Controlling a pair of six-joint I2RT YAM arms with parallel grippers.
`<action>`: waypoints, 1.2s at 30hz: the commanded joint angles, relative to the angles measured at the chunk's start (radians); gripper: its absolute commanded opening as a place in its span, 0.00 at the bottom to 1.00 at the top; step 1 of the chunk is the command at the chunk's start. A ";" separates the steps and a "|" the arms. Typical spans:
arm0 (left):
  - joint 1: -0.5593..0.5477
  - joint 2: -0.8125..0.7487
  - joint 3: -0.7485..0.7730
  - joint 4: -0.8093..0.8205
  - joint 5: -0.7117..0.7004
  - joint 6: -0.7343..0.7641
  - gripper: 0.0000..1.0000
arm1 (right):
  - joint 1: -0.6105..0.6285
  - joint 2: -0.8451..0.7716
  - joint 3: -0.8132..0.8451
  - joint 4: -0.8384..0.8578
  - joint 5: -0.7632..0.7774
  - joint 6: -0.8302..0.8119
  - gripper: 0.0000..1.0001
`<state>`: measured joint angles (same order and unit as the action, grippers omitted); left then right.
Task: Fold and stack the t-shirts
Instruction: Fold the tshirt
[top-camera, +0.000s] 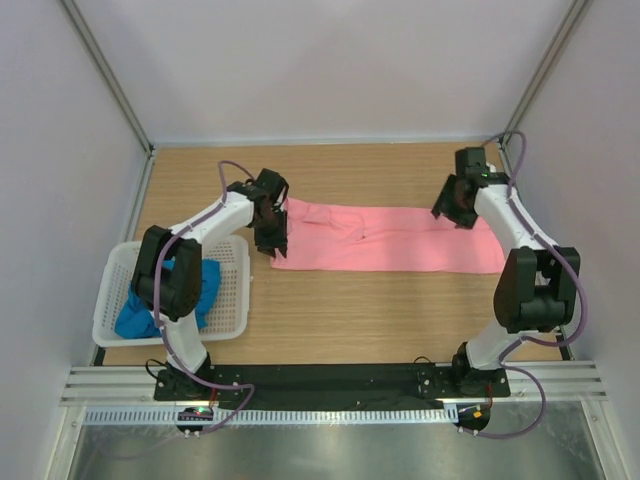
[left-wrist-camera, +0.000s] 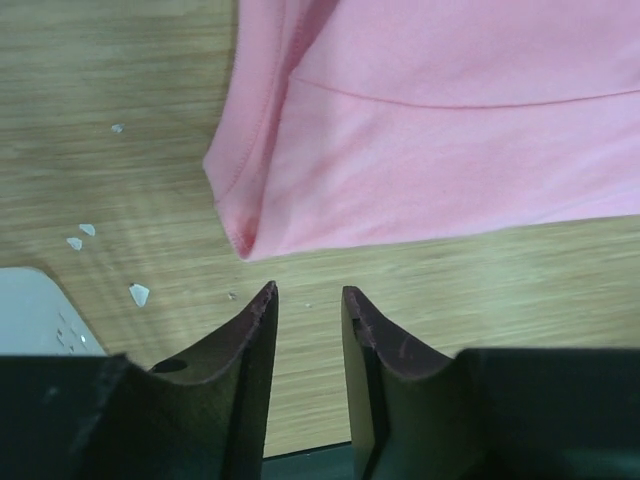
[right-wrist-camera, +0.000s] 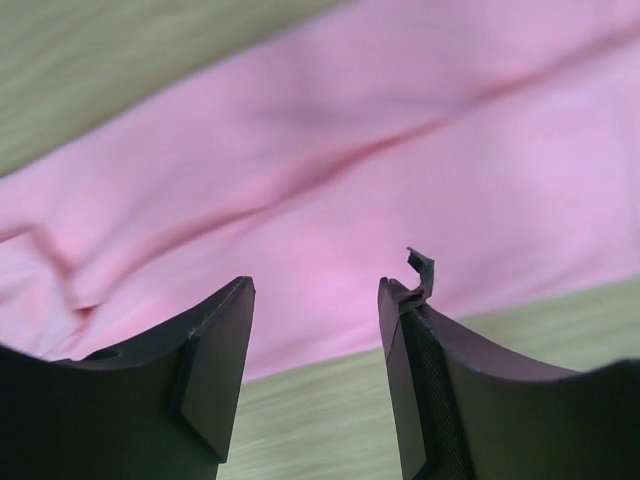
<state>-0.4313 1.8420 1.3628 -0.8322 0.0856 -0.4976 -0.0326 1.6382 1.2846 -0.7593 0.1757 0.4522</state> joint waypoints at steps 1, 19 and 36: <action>-0.004 -0.046 0.076 -0.002 0.034 -0.033 0.34 | 0.152 0.015 0.070 0.147 -0.149 0.013 0.60; 0.002 0.192 0.265 0.058 0.111 -0.107 0.31 | 0.319 0.454 0.329 0.313 -0.432 0.088 0.46; 0.020 0.206 0.239 0.073 0.114 -0.101 0.31 | 0.330 0.546 0.363 0.319 -0.449 0.092 0.40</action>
<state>-0.4248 2.0472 1.5894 -0.7780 0.1841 -0.5987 0.2913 2.1735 1.6020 -0.4561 -0.2726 0.5423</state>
